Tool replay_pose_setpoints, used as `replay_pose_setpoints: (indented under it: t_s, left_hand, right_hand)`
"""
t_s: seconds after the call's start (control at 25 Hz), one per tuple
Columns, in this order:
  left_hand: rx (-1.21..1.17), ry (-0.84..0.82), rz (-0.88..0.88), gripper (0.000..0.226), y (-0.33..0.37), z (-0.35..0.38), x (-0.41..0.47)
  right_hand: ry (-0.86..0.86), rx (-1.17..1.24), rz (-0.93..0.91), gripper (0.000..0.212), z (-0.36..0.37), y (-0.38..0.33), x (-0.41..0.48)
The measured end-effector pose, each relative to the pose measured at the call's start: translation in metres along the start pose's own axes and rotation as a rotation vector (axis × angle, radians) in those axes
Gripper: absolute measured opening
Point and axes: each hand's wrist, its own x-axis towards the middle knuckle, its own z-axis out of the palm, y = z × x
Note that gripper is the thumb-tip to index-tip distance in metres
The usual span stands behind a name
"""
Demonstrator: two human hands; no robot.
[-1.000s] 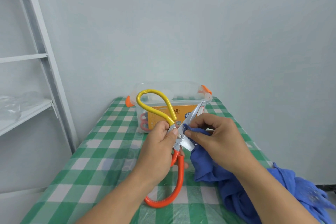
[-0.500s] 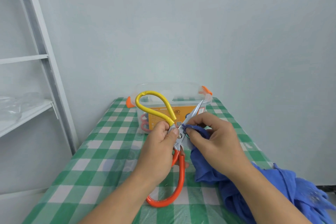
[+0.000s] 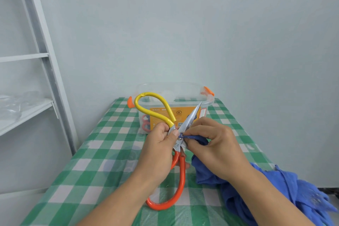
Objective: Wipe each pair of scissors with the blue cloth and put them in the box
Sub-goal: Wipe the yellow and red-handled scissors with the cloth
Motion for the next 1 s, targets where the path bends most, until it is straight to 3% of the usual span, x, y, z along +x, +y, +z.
replay_pose_setpoints:
  t_s: [0.24,0.4,0.76,1.0]
  left_hand:
    - [-0.040,-0.005,-0.002,0.018,0.001,0.002,0.001]
    - [-0.009,-0.002,0.006,0.022,0.001,0.002,0.002]
    - [-0.018,-0.016,0.016,0.027,0.002,0.003,0.000]
    - [-0.023,0.000,0.012,0.017,0.000,0.005,-0.002]
  right_hand:
    - [-0.005,0.075,0.120,0.026,-0.006,-0.002,-0.001]
    - [0.165,0.245,0.245,0.018,-0.009,-0.004,-0.001]
    - [0.046,-0.086,-0.049,0.015,0.001,-0.003,-0.002]
    - [0.004,-0.128,0.003,0.014,-0.001,-0.006,-0.003]
